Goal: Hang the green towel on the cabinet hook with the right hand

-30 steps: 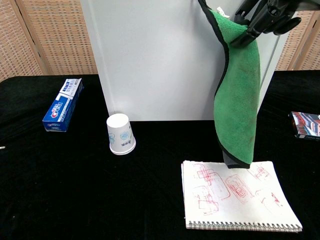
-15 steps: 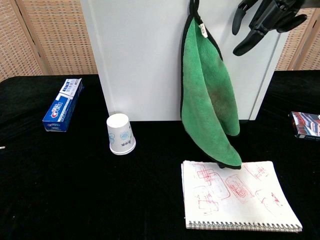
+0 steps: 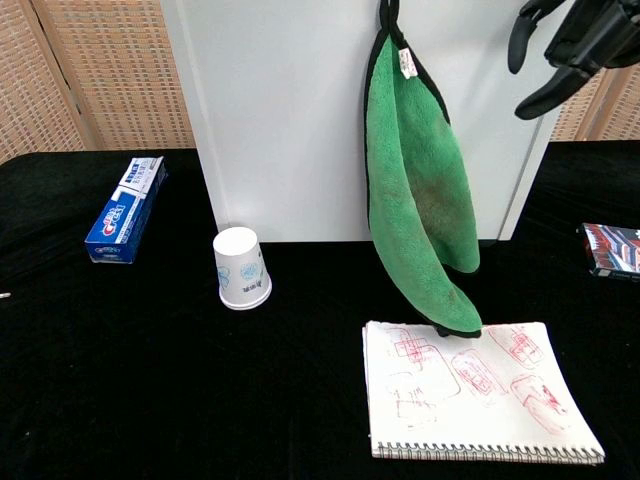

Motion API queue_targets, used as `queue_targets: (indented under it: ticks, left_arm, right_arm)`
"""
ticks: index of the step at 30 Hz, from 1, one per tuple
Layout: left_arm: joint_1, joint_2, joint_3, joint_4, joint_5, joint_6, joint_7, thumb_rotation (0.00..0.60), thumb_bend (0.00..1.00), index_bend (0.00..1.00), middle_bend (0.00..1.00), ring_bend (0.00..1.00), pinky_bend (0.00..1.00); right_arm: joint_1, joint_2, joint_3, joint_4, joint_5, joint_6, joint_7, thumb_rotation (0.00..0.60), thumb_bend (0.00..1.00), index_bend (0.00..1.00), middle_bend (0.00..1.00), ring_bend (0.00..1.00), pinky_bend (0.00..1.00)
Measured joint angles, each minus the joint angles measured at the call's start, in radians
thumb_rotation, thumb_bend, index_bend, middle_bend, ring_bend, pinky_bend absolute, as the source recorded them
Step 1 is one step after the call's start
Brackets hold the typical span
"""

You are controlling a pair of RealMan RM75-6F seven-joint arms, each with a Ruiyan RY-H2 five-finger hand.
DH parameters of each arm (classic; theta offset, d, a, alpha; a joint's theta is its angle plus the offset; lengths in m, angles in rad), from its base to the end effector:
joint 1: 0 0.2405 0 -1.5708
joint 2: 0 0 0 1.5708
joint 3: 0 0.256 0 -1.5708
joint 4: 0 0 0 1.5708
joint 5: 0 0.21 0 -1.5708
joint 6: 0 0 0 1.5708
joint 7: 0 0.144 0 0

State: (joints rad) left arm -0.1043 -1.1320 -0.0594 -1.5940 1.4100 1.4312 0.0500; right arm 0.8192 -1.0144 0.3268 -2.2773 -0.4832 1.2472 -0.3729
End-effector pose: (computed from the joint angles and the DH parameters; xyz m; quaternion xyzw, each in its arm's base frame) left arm -0.3239 0.1889 0.1560 -0.5880 -0.3994 -0.3517 0.6092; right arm -0.0834 -0.3056 0.1343 0.5888 -0.5437 0.4153 0.4304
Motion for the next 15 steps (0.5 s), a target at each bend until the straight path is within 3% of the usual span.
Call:
queue_targets:
  ticks: [4, 7, 10, 12, 14, 15]
  left_arm:
    - [0.004, 0.001, 0.001, -0.006, 0.005, 0.009, 0.003, 0.6, 0.0, 0.0, 0.0, 0.0, 0.0]
    - [0.006, 0.001, 0.002, -0.008, 0.009, 0.015, 0.004, 0.6, 0.0, 0.0, 0.0, 0.0, 0.0]
    - [0.009, 0.002, 0.002, -0.01, 0.012, 0.022, 0.004, 0.6, 0.0, 0.0, 0.0, 0.0, 0.0]
    - [0.011, 0.002, 0.003, -0.011, 0.015, 0.026, 0.003, 0.6, 0.0, 0.0, 0.0, 0.0, 0.0]
    - [0.014, 0.003, 0.004, -0.013, 0.02, 0.034, 0.001, 0.6, 0.0, 0.0, 0.0, 0.0, 0.0]
    - [0.016, 0.004, 0.005, -0.013, 0.023, 0.039, -0.001, 0.6, 0.0, 0.0, 0.0, 0.0, 0.0]
  right_arm:
    - [-0.089, 0.023, -0.062, 0.042, -0.228, -0.023, 0.071, 0.6, 0.0, 0.48, 0.98, 0.96, 0.98]
    - [-0.162, 0.028, -0.119, 0.11, -0.44, -0.012, 0.125, 0.6, 0.0, 0.41, 0.85, 0.84, 0.82]
    - [-0.243, 0.024, -0.182, 0.22, -0.664, 0.026, 0.183, 0.6, 0.0, 0.31, 0.55, 0.57, 0.52]
    - [-0.304, 0.019, -0.227, 0.315, -0.803, 0.068, 0.22, 0.6, 0.0, 0.2, 0.26, 0.26, 0.28]
    - [-0.357, 0.013, -0.265, 0.401, -0.898, 0.112, 0.243, 0.6, 0.0, 0.11, 0.08, 0.06, 0.12]
    - [-0.393, 0.008, -0.29, 0.455, -0.946, 0.143, 0.251, 0.6, 0.0, 0.07, 0.02, 0.01, 0.06]
